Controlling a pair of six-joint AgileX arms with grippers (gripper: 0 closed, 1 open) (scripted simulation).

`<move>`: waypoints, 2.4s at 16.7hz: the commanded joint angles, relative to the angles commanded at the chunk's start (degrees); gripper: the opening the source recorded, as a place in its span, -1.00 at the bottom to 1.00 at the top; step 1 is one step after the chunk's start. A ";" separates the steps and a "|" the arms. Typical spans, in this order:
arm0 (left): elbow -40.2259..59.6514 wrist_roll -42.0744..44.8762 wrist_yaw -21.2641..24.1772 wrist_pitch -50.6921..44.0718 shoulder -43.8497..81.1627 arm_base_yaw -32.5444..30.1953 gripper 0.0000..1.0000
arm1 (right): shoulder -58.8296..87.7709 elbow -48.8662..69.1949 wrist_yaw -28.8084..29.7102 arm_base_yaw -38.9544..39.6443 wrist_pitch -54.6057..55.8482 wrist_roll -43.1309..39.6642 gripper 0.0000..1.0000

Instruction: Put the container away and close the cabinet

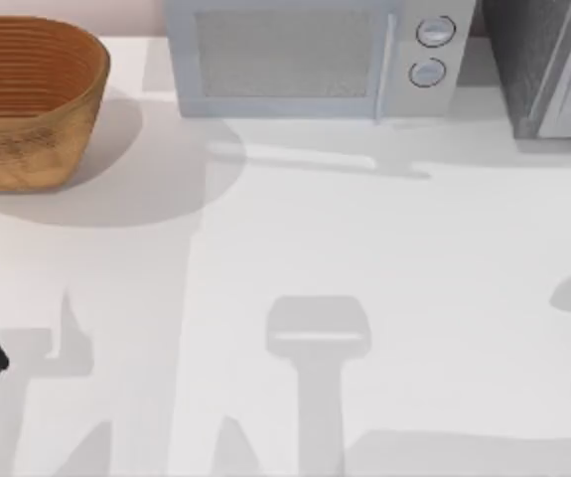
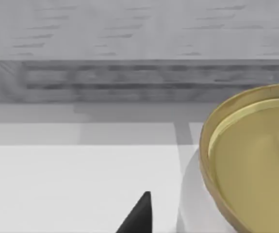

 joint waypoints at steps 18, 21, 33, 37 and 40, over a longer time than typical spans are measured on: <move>0.00 0.00 0.00 0.00 0.00 0.00 1.00 | -2.16 0.26 -0.03 -0.08 -2.05 0.22 -1.00; 0.00 0.00 0.00 0.00 0.00 0.00 1.00 | -9.20 1.11 -0.25 0.05 -9.47 0.51 -1.00; 0.00 0.00 0.00 0.00 0.00 0.00 1.00 | -42.55 5.31 -0.54 0.01 -47.84 0.14 -1.00; 0.00 0.00 0.00 0.00 0.00 0.00 1.00 | -42.43 5.16 -0.56 0.01 -47.78 0.24 -1.00; 0.00 0.00 0.00 0.00 0.00 0.00 1.00 | -44.41 4.41 -0.15 0.41 -48.75 0.35 -1.00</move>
